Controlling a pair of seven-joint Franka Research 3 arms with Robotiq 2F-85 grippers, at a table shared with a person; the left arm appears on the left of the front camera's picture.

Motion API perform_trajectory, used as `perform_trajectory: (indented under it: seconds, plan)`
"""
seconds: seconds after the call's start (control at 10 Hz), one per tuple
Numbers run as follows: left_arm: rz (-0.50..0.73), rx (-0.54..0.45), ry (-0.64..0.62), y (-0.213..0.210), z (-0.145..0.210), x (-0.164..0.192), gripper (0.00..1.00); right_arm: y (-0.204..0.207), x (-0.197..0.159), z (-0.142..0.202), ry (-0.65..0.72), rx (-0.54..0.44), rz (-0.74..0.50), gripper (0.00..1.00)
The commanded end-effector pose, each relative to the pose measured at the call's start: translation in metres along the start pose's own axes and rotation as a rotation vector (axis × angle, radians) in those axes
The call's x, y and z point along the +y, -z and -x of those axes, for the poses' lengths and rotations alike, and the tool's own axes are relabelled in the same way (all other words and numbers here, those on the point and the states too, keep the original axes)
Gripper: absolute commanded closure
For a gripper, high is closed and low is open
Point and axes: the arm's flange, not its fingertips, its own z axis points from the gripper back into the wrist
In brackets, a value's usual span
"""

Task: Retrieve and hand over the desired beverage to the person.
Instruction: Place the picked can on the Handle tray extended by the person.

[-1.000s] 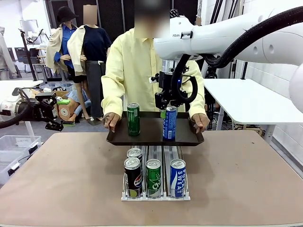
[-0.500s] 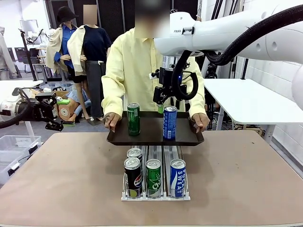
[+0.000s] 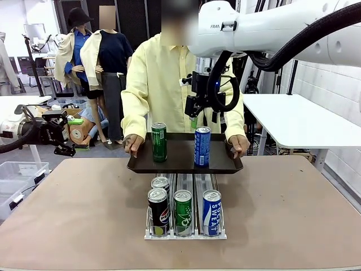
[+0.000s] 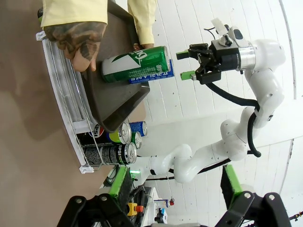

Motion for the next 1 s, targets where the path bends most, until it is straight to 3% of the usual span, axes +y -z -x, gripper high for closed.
perform_trajectory:
  seconds: [0.0,0.9]
  plan:
    - [0.000,-0.003,0.004,-0.0015,0.0001,-0.0018,0.00,-0.0032,0.0012,0.0017,-0.016,0.017,0.040,0.00]
    - [0.000,-0.003,0.004,-0.0015,0.0001,-0.0018,0.00,0.0000,0.0000,0.0000,0.000,0.000,0.000,0.00]
